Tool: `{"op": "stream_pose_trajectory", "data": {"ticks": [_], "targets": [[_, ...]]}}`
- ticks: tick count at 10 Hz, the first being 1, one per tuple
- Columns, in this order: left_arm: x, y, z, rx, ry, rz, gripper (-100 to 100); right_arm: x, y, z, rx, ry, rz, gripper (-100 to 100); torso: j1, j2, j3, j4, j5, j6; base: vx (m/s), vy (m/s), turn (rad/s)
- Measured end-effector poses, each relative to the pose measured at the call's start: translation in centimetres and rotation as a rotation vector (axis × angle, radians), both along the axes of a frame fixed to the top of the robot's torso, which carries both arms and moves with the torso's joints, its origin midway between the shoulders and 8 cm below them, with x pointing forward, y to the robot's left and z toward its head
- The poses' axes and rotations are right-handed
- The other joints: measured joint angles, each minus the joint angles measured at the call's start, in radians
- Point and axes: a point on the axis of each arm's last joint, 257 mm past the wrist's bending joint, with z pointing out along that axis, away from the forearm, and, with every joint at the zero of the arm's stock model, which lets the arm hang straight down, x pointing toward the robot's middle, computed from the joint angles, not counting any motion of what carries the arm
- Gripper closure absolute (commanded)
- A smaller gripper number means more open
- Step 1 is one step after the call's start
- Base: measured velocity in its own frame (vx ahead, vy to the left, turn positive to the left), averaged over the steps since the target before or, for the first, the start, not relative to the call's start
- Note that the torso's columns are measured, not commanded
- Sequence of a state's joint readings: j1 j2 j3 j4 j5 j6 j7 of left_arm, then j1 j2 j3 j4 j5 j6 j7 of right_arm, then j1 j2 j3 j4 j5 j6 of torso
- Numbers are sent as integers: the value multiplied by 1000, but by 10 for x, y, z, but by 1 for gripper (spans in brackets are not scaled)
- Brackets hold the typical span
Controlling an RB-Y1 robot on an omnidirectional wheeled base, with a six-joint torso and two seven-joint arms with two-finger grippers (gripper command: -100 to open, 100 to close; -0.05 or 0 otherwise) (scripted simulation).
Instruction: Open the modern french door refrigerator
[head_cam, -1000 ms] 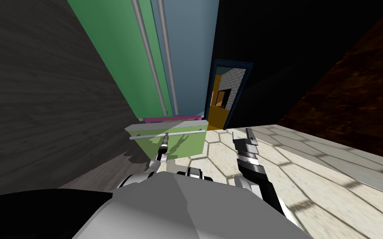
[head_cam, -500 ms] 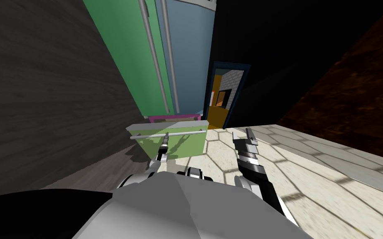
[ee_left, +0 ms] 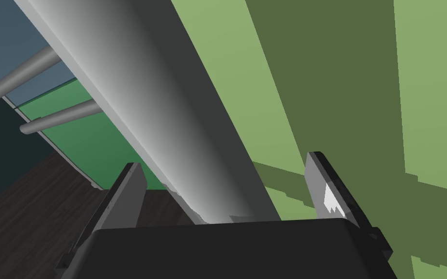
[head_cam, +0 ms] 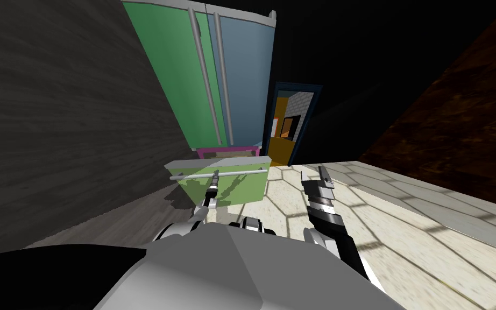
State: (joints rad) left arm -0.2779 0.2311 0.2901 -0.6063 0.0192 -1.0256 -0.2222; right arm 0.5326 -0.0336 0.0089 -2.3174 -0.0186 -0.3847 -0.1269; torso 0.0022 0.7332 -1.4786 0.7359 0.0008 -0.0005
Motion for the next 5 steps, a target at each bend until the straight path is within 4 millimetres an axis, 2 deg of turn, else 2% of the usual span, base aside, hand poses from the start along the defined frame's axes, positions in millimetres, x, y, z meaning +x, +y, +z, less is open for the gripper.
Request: {"op": "stream_pose_trajectory", "data": {"ticks": [5], "targets": [[26, 8, 23, 2, 0, -6, -100, 0, 0, 0, 0, 0, 0, 0, -4, 8, 4, 4, -2, 0, -34, -20, 11]]}}
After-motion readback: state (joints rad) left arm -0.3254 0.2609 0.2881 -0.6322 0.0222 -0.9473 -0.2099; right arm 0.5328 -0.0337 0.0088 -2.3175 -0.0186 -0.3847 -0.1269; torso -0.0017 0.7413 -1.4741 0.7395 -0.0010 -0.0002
